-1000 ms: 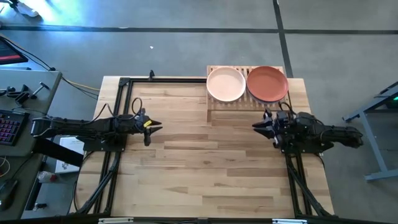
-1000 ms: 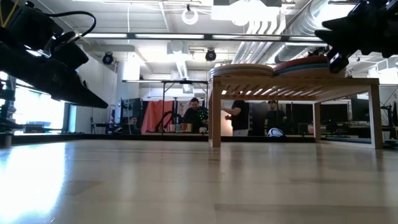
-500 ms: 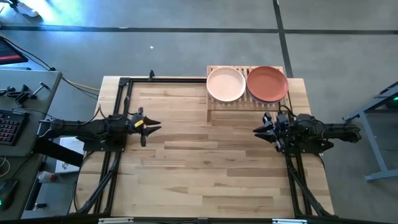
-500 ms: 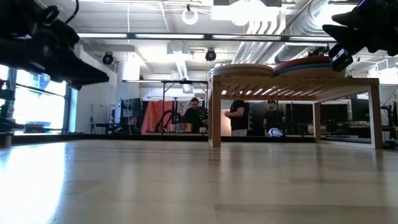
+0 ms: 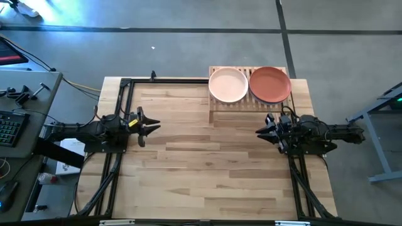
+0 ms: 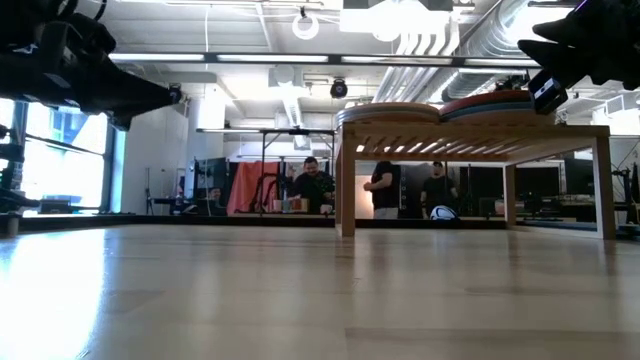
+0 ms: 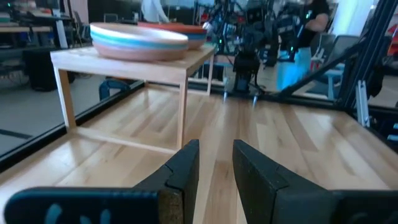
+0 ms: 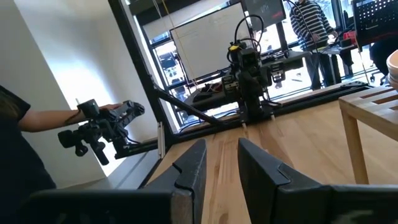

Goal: Place and stack plates onto a shelf
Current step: Return to Home Position

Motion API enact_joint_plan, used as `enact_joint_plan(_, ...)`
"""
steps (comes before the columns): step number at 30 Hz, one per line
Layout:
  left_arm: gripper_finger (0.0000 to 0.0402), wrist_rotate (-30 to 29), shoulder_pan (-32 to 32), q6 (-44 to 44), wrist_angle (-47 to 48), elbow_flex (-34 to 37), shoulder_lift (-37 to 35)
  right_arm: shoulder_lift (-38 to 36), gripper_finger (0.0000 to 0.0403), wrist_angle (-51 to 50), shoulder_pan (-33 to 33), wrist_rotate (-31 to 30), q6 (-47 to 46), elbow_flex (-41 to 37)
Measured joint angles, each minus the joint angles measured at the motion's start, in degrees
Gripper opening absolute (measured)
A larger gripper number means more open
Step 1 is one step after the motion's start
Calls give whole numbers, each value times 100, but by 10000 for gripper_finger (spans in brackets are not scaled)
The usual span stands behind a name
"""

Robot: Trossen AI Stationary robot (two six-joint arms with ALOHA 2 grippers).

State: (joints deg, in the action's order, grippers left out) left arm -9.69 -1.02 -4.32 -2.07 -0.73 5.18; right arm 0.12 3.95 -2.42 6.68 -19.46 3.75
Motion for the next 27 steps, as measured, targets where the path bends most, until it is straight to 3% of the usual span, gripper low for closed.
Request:
enact_joint_plan(8,87,4,0,0,-1,0,-504,0,75,-3,0,2,0,2)
enact_joint_plan(27,87,-2,0,0,-11,2,-486,26,75,-140,0,8,0,2)
